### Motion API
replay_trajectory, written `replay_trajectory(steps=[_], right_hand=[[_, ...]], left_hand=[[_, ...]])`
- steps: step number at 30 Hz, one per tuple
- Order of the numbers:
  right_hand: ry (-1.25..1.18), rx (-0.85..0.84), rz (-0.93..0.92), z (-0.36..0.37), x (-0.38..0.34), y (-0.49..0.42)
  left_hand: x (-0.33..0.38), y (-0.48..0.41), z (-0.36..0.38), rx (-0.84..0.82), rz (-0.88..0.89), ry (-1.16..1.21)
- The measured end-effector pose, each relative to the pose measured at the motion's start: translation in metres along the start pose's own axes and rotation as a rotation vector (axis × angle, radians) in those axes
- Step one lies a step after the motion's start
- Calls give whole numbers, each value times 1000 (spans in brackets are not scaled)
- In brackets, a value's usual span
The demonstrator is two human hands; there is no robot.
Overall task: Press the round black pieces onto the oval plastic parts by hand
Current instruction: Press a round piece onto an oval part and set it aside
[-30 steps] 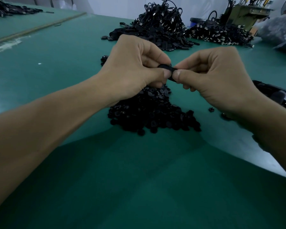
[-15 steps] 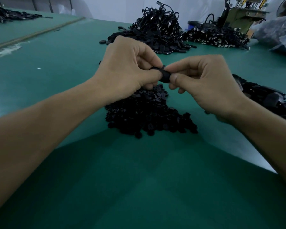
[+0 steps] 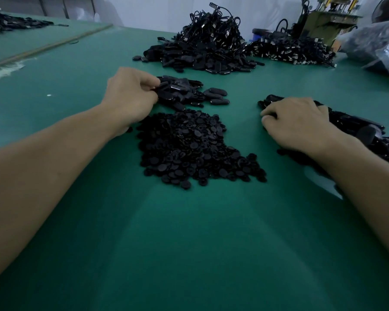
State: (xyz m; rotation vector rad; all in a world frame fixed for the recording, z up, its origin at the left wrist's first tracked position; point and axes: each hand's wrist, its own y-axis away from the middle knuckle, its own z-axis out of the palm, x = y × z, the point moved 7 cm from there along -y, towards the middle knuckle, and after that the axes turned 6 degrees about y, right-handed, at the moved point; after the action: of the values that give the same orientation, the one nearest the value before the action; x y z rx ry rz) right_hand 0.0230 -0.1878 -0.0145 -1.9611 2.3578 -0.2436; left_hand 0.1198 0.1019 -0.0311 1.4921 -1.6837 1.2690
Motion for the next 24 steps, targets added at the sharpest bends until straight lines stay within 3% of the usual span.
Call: replay_trajectory(steps=[7, 12, 15, 24], right_hand=[[-151, 160, -60, -14, -5, 3], [-87, 131, 17, -13, 5, 3], [-102, 110, -7, -16, 6, 3], [-166, 166, 10, -20, 13, 1]], left_hand=[[11, 4, 21, -228, 107, -91], [29, 15, 5, -85, 274, -174], [36, 24, 4, -85, 342, -260], [34, 26, 5, -123, 313, -186]])
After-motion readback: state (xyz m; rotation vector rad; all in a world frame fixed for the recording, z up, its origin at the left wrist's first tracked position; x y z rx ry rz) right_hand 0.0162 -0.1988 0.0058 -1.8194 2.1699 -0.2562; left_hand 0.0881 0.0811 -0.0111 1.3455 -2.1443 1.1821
